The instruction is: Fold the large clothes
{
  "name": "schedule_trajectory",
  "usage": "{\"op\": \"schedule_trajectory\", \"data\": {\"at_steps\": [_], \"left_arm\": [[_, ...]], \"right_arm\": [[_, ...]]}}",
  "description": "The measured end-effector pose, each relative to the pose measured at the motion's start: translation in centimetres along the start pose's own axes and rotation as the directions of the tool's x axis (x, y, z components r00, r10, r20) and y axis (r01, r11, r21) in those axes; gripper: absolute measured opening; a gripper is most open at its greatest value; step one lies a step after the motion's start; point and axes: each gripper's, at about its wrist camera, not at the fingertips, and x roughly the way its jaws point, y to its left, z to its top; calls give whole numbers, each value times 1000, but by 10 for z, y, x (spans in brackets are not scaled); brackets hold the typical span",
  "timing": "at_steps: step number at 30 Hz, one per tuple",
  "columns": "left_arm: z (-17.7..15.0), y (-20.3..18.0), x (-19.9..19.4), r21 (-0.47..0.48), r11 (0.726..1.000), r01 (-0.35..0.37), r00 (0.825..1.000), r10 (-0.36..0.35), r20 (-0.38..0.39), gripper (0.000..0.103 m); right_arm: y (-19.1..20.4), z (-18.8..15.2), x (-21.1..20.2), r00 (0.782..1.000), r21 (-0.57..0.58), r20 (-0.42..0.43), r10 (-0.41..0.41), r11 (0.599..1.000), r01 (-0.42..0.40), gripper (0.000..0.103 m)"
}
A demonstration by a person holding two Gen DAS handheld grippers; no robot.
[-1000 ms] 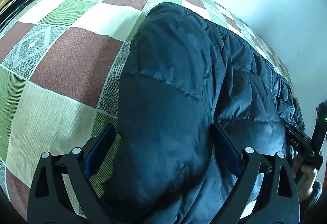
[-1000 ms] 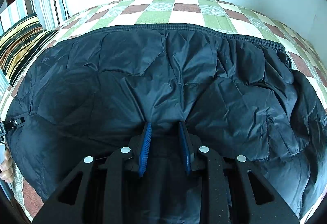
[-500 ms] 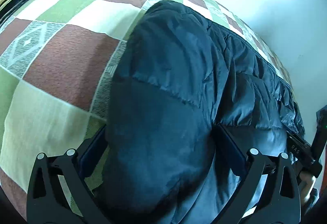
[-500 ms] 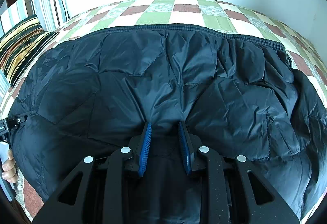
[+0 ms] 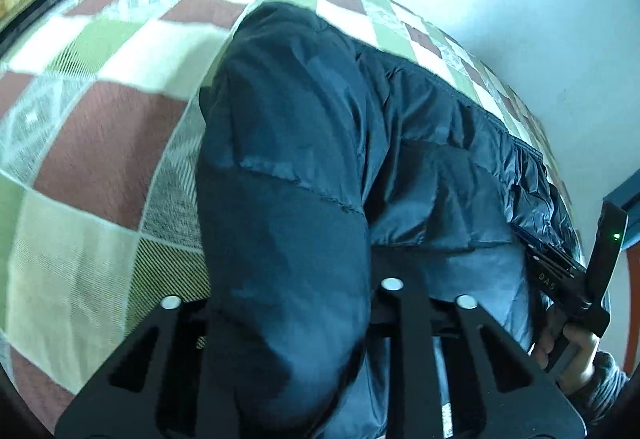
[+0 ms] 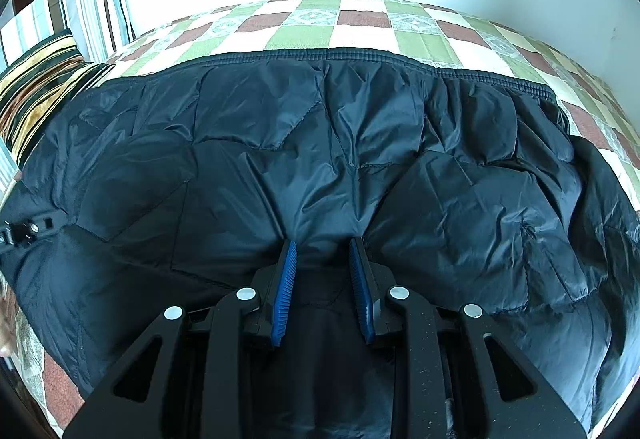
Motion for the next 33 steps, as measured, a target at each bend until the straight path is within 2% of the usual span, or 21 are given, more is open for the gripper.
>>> {"op": "schedule_trajectory", "data": {"at_steps": [6, 16, 26, 29, 33], "left_arm": [[10, -33, -29, 83, 995, -46, 997, 40, 65, 16], [22, -125, -72, 248, 967, -58, 988, 21, 151, 15], [23, -199, -75, 344, 935, -86, 985, 27, 172, 15], [15, -230, -68, 398, 911, -108, 985, 43, 170, 15], [7, -259, -57, 436, 890, -137, 982, 65, 175, 15]], "right_arm": [[1, 3, 1, 1000, -2, 1, -2, 1000, 2, 28], [-1, 6, 5, 1000, 6, 0, 2, 1000, -2, 28], [-14, 11, 7, 1000, 1, 3, 16, 1000, -16, 28], [-15, 15, 11, 1000, -28, -5, 15, 999, -15, 28], [-41, 18, 0, 994, 50, -2, 107, 993, -106, 28]]}}
